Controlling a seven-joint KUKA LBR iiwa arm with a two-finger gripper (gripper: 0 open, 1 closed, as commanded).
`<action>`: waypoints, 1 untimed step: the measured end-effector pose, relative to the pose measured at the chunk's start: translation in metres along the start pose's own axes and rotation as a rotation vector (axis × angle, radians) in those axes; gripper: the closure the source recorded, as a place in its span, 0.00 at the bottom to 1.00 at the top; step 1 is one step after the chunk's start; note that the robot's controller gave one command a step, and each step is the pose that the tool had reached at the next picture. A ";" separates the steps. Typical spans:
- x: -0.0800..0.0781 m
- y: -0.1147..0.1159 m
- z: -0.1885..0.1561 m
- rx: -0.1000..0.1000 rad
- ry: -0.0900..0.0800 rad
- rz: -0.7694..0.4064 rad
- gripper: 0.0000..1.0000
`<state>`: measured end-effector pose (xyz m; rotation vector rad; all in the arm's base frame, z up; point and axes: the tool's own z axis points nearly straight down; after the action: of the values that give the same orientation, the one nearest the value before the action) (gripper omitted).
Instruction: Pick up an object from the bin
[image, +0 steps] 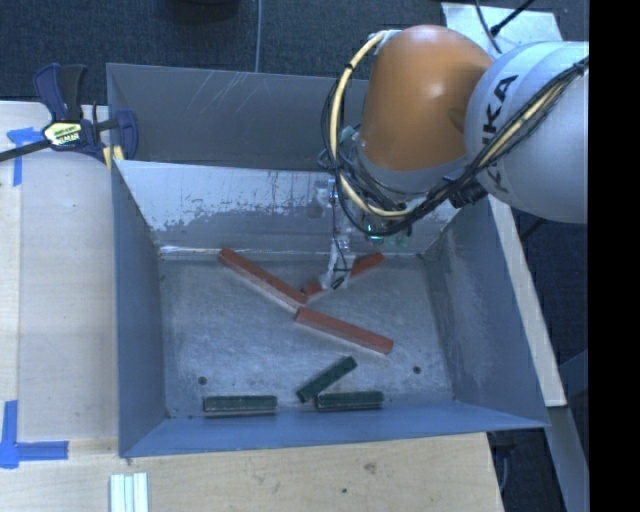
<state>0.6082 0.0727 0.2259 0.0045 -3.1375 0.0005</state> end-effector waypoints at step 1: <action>-0.008 0.039 0.161 -0.001 0.000 0.021 0.00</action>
Offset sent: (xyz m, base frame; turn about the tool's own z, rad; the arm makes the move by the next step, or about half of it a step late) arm 0.0086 0.0381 -0.1559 0.0238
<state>0.6158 0.1112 0.0653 -0.0285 -3.1377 -0.0005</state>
